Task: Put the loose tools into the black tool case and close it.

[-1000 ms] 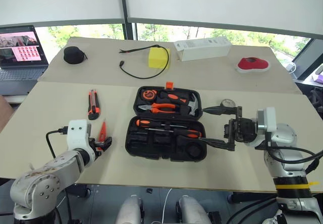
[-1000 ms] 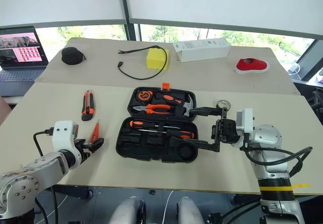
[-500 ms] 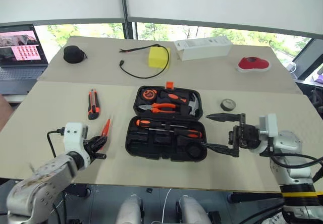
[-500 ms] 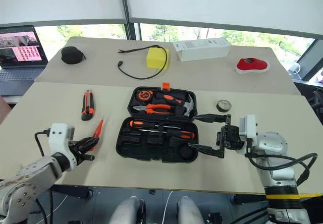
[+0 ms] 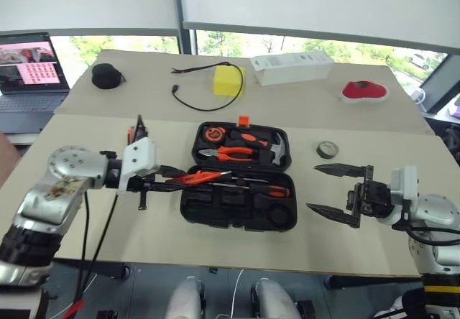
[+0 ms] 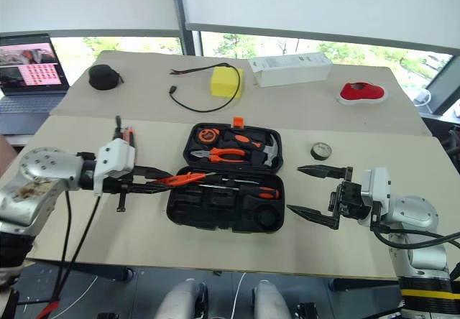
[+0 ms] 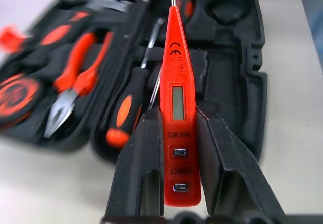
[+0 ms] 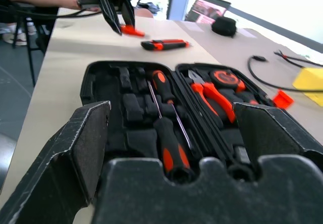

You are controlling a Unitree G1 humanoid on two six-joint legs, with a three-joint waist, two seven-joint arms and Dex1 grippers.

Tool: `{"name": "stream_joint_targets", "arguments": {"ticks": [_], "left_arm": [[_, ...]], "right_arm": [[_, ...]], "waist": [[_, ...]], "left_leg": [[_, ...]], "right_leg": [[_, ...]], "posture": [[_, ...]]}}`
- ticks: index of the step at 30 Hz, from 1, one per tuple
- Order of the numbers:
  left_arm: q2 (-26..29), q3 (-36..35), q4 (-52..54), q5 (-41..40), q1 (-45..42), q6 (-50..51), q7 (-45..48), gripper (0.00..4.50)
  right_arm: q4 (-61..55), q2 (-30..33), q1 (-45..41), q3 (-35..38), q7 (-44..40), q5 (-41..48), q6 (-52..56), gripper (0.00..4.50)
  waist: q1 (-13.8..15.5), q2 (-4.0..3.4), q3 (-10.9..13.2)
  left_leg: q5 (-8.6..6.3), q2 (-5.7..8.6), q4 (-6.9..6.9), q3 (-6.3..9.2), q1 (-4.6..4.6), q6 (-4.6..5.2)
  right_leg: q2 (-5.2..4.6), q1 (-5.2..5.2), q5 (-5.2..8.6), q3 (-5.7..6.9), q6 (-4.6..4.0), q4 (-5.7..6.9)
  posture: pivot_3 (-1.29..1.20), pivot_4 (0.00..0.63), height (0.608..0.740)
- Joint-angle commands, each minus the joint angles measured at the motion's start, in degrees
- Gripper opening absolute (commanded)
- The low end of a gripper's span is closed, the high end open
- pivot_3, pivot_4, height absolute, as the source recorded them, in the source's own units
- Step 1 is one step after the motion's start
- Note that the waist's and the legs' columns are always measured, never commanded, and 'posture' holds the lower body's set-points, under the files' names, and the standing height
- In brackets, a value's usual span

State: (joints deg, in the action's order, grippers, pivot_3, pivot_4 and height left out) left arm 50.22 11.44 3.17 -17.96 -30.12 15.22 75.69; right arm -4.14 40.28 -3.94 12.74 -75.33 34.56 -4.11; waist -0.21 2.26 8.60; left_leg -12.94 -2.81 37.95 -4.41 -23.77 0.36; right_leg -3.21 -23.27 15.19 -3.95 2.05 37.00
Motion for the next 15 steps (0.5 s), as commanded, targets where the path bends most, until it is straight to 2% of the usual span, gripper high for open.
{"name": "stream_joint_targets", "arguments": {"ticks": [1,10,15], "left_arm": [[-1.9,5.8,-2.4,5.5,-4.9,0.5,2.3,0.46],[-4.6,11.2,-5.1,14.3,-8.4,1.8,1.0,0.46],[-5.6,11.5,-3.4,15.3,-8.4,4.8,0.7,0.46]], "right_arm": [[-6.5,2.2,3.2,3.5,2.1,2.1,3.2,4.50],[-13.9,3.1,9.7,7.0,5.3,3.3,6.9,4.50],[-16.3,3.1,11.4,7.4,6.6,3.9,8.2,4.50]], "waist": [[0.0,0.00,0.0],[0.2,0.02,0.0],[0.2,0.02,0.0]], "left_leg": [[0.00,-0.01,0.00,0.03,-0.05,0.00],[-0.01,0.02,0.10,0.09,-0.05,0.01],[-0.01,0.01,0.14,0.13,-0.03,0.01]], "right_leg": [[0.01,-0.04,0.00,0.01,0.00,-0.01],[-0.01,0.03,0.03,0.00,0.06,0.02],[-0.01,0.07,0.03,0.00,0.07,0.04]], "posture": [[0.00,0.150,0.740],[0.00,0.150,0.740],[0.00,0.150,0.740]]}}
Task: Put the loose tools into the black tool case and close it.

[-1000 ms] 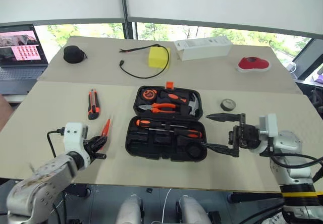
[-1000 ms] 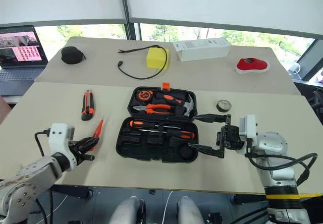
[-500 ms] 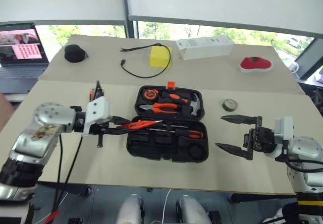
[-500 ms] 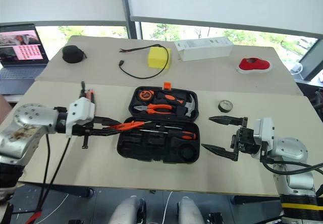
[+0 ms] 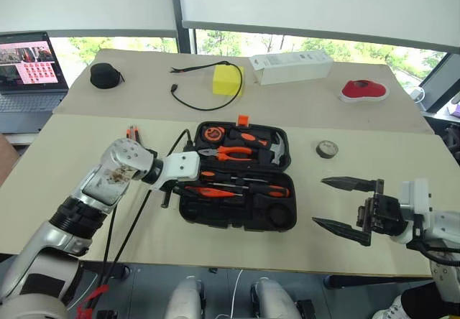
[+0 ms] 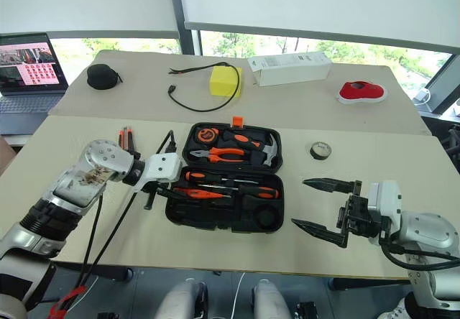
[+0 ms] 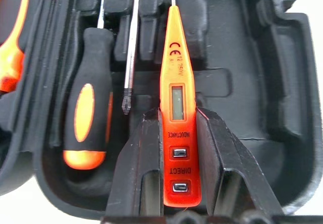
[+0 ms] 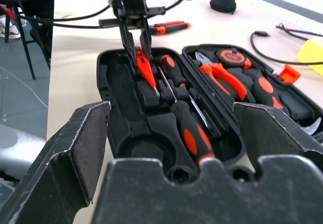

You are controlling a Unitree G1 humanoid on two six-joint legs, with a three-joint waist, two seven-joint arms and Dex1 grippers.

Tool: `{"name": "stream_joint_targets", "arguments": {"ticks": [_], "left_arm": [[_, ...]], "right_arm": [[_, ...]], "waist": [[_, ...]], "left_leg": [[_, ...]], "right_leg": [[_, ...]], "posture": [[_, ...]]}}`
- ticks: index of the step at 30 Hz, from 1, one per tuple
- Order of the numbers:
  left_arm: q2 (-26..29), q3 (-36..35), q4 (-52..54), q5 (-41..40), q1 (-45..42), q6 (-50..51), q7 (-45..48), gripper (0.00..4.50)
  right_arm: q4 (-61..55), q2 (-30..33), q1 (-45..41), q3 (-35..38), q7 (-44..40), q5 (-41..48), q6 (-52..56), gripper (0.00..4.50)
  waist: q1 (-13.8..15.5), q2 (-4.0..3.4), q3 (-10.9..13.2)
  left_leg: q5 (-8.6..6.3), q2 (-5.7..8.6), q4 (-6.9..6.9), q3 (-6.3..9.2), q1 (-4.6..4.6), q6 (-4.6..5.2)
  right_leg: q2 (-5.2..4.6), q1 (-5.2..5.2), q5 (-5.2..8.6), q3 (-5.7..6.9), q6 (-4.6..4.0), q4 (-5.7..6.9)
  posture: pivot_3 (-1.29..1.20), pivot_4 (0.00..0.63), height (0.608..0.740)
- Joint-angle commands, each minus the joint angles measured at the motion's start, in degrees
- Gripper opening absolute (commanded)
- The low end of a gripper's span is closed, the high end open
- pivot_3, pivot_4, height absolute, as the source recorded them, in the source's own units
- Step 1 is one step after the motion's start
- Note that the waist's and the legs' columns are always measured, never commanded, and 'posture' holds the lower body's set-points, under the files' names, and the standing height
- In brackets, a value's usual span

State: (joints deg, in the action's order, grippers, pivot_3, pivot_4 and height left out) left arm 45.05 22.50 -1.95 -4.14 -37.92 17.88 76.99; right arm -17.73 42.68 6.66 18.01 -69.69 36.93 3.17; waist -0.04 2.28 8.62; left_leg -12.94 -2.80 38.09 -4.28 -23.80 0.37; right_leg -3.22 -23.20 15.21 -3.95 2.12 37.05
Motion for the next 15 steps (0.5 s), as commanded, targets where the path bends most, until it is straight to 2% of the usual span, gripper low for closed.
{"name": "stream_joint_targets", "arguments": {"ticks": [1,11,15], "left_arm": [[-0.7,0.6,2.2,1.7,-0.6,2.8,-0.8,0.46],[0.4,4.4,5.7,6.5,-1.0,6.9,0.8,0.46],[0.1,4.4,6.1,6.0,-0.6,7.9,1.4,0.46]], "right_arm": [[-3.1,0.6,0.9,2.1,1.1,1.5,1.2,4.50],[-3.7,0.4,-0.7,0.7,2.1,1.5,3.3,4.50],[-3.8,0.1,-1.7,-0.1,2.6,1.2,3.8,4.50]], "waist": [[0.0,0.00,0.0],[0.1,0.00,0.0],[0.0,0.00,0.0]], "left_leg": [[0.00,0.00,0.00,0.02,0.00,0.00],[0.00,0.01,0.10,0.07,0.01,0.00],[0.00,0.01,0.11,0.09,0.02,0.00]], "right_leg": [[0.00,0.00,0.00,0.01,0.00,0.00],[0.01,0.05,0.00,0.02,0.00,0.04],[0.02,0.07,0.00,0.02,0.00,0.05]], "posture": [[0.00,0.150,0.740],[0.00,0.150,0.740],[0.00,0.150,0.740]]}}
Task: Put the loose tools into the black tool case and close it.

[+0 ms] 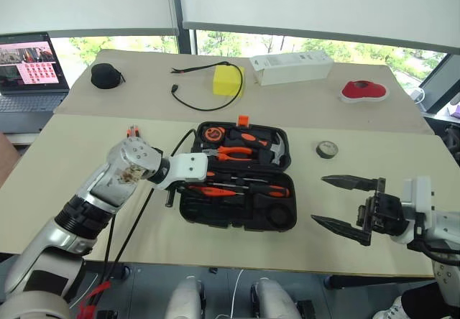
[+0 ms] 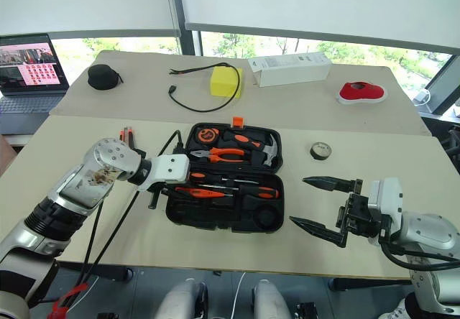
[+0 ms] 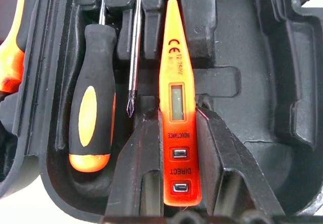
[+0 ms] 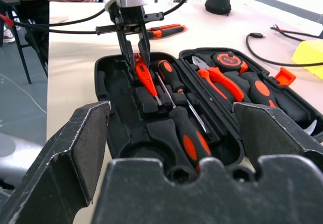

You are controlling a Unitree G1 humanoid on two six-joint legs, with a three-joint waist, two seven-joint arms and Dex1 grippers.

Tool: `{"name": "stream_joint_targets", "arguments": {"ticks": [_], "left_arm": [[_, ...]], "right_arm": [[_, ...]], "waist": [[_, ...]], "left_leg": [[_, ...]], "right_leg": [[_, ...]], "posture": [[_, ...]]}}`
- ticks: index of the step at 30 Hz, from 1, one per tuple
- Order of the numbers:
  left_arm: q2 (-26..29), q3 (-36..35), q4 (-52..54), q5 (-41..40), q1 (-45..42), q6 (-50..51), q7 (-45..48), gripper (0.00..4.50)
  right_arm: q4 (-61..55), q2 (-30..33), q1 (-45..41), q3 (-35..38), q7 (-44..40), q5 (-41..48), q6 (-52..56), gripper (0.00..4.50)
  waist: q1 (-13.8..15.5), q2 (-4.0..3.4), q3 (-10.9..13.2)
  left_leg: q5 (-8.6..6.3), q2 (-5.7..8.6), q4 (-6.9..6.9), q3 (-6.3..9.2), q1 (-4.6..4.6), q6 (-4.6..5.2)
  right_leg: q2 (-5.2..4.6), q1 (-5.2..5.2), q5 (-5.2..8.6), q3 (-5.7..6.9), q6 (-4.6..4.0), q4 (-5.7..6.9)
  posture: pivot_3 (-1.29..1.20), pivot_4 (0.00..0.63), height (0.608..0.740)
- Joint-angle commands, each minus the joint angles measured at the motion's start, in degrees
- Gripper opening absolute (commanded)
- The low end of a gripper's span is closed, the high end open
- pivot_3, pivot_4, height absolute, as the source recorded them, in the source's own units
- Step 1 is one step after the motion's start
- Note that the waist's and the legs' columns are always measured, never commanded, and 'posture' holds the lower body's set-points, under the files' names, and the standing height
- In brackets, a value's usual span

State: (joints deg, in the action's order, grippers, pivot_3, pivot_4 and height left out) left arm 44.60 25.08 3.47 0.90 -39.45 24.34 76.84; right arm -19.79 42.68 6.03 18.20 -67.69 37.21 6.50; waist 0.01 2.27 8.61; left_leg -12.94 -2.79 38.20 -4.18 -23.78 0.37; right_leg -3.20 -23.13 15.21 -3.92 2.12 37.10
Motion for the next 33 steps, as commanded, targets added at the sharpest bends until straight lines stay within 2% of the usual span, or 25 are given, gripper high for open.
{"name": "stream_joint_targets", "arguments": {"ticks": [1,2,3,9,13,17,20,28,33], "left_arm": [[0.2,1.2,0.7,0.3,1.2,0.7,1.4,0.96],[-0.1,0.5,1.1,-0.8,1.5,1.0,1.4,1.46],[-0.8,-0.7,1.4,-2.1,1.7,1.2,1.1,1.59],[-3.6,-7.3,1.7,-9.4,2.4,-0.9,1.0,3.76],[-2.8,-11.6,2.6,-14.7,3.4,-2.7,3.1,3.76],[-3.8,-13.6,-0.8,-13.5,4.2,-7.5,0.1,3.76],[-7.5,-15.4,-5.5,-14.9,4.5,-9.2,-2.7,3.03],[-11.6,-14.0,-13.4,-12.2,5.7,-14.1,-6.2,0.08],[-12.1,-12.1,-14.5,-9.8,7.2,-16.7,-6.6,0.08]], "right_arm": [[-1.6,0.0,-1.3,-0.5,0.7,0.8,0.6,4.50],[-1.5,-0.1,-1.4,-0.6,0.7,0.7,0.5,4.50],[-1.4,-0.1,-1.6,-0.8,0.8,0.7,0.5,4.50],[-0.7,-0.3,-2.5,-1.4,0.9,0.5,0.3,4.50],[0.2,-0.1,-3.1,-1.6,0.5,0.5,0.6,4.50],[0.5,0.0,-3.5,-1.8,0.4,0.4,0.7,4.50],[0.6,-0.4,-3.8,-2.2,0.6,0.2,0.4,4.50],[0.4,-1.1,-3.6,-2.3,1.1,0.0,-0.3,4.50],[-0.1,-1.5,-3.0,-2.3,1.5,-0.1,-0.5,4.50]], "waist": [[-0.1,0.00,0.0],[0.0,0.00,0.0],[0.0,0.00,0.0],[0.0,0.01,0.0],[0.0,0.01,0.0],[0.0,0.01,0.0],[0.3,0.01,0.0],[0.5,0.00,0.0],[0.5,0.01,0.0]], "left_leg": [[0.00,0.00,0.00,0.01,0.00,0.00],[0.00,0.00,0.00,0.01,0.00,0.00],[0.00,0.00,0.00,0.02,0.00,0.00],[0.00,0.00,0.10,0.08,-0.08,0.00],[0.00,0.00,0.14,0.11,-0.07,0.00],[0.00,0.00,0.14,0.12,-0.07,0.00],[0.00,0.01,0.19,0.13,-0.06,0.00],[0.00,0.01,0.27,0.13,-0.08,0.00],[0.00,0.01,0.27,0.13,-0.08,0.01]], "right_leg": [[0.00,0.00,0.00,0.00,0.00,0.00],[0.00,0.00,0.00,0.00,0.00,0.00],[0.00,0.00,0.00,0.00,0.00,0.00],[-0.01,-0.02,0.00,0.04,0.01,0.02],[-0.01,-0.01,-0.01,0.06,0.01,0.06],[-0.01,-0.01,-0.01,0.06,0.01,0.06],[-0.02,0.02,-0.01,0.07,0.02,0.07],[-0.02,0.04,-0.03,0.08,0.05,0.08],[-0.01,0.04,-0.04,0.08,0.04,0.09]], "posture": [[0.00,0.150,0.740],[0.00,0.150,0.740],[0.00,0.150,0.740],[0.00,0.150,0.740],[0.00,0.150,0.740],[0.00,0.150,0.740],[0.00,0.150,0.740],[0.00,0.150,0.740],[0.00,0.150,0.740]]}}
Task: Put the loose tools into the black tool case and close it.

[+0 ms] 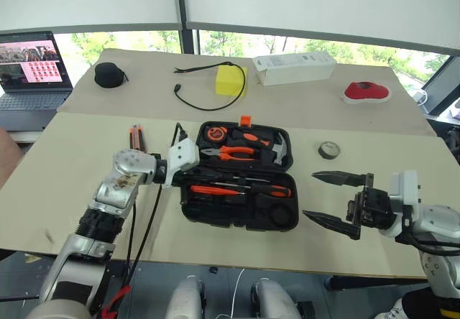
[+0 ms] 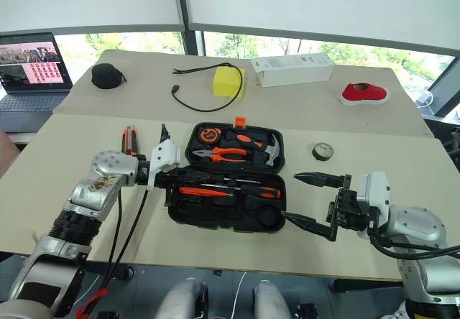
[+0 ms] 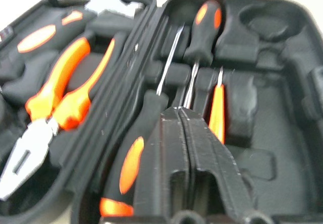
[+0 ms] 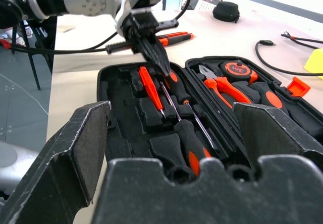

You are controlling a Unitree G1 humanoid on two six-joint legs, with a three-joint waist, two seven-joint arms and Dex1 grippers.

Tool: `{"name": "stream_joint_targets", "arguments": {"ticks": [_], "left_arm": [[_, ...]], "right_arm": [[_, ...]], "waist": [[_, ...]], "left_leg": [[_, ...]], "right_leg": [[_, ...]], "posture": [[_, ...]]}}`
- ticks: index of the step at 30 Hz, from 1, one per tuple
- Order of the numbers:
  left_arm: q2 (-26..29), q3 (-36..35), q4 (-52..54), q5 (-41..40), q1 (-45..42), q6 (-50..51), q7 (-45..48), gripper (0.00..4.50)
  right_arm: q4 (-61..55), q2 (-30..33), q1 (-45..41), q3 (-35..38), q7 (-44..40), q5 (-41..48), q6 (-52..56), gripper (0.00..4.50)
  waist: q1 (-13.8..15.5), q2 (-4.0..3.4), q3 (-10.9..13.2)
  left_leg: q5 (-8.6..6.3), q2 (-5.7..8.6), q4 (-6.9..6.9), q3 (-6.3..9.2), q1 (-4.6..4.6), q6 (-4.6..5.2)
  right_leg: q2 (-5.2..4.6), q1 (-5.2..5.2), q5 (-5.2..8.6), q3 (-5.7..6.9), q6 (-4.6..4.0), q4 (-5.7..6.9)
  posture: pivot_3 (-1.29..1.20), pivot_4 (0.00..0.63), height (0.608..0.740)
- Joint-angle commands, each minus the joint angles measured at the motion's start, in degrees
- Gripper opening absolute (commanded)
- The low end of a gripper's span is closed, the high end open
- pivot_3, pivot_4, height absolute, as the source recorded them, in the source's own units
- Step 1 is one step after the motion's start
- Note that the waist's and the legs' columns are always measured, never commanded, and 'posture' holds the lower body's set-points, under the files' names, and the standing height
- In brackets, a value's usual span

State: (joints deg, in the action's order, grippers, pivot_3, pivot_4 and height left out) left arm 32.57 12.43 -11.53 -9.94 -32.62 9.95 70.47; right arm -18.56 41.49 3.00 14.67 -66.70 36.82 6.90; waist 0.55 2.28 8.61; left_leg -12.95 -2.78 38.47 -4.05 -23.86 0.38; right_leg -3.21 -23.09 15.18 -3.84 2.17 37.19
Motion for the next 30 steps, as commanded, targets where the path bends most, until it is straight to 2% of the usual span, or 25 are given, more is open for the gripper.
{"name": "stream_joint_targets", "arguments": {"ticks": [1,10,20,27,30], "left_arm": [[-0.1,0.8,0.7,1.1,0.6,-2.6,0.2,0.08],[0.2,2.0,3.2,0.0,1.8,-2.4,3.4,0.08],[2.3,3.1,4.0,1.7,2.4,2.6,2.9,0.08],[4.1,2.9,8.1,-1.6,3.9,5.9,7.2,0.08],[3.3,0.8,7.7,-3.1,3.0,6.7,5.9,0.08]], "right_arm": [[-1.3,-0.3,0.0,1.2,0.6,0.3,-0.9,4.50],[-0.7,-0.9,-0.5,0.7,0.8,-0.1,-1.4,4.50],[0.3,-1.6,-1.5,0.1,0.4,-0.6,-1.8,4.50],[0.4,-1.9,-1.5,-0.1,0.4,-0.8,-2.0,4.50],[0.4,-2.0,-1.5,0.0,0.5,-0.8,-2.0,4.50]], "waist": [[0.0,0.00,0.0],[0.0,0.00,0.0],[0.0,-0.01,0.0],[-0.2,-0.02,0.0],[-0.2,-0.02,0.0]], "left_leg": [[0.00,0.00,0.00,0.00,0.00,0.00],[0.00,0.00,0.01,0.00,0.01,0.00],[0.00,-0.01,0.06,0.01,0.04,0.00],[0.00,-0.01,0.10,0.01,0.04,0.00],[0.00,-0.02,0.14,0.02,0.04,0.00]], "right_leg": [[0.00,0.00,0.00,0.00,0.00,0.00],[0.00,0.02,0.00,0.00,0.00,0.00],[0.01,0.04,0.00,0.00,0.00,0.05],[0.01,0.04,0.00,0.00,0.00,0.09],[0.01,0.04,0.00,0.01,0.00,0.12]], "posture": [[0.00,0.150,0.740],[0.00,0.150,0.740],[0.00,0.150,0.740],[0.00,0.150,0.740],[0.00,0.150,0.740]]}}
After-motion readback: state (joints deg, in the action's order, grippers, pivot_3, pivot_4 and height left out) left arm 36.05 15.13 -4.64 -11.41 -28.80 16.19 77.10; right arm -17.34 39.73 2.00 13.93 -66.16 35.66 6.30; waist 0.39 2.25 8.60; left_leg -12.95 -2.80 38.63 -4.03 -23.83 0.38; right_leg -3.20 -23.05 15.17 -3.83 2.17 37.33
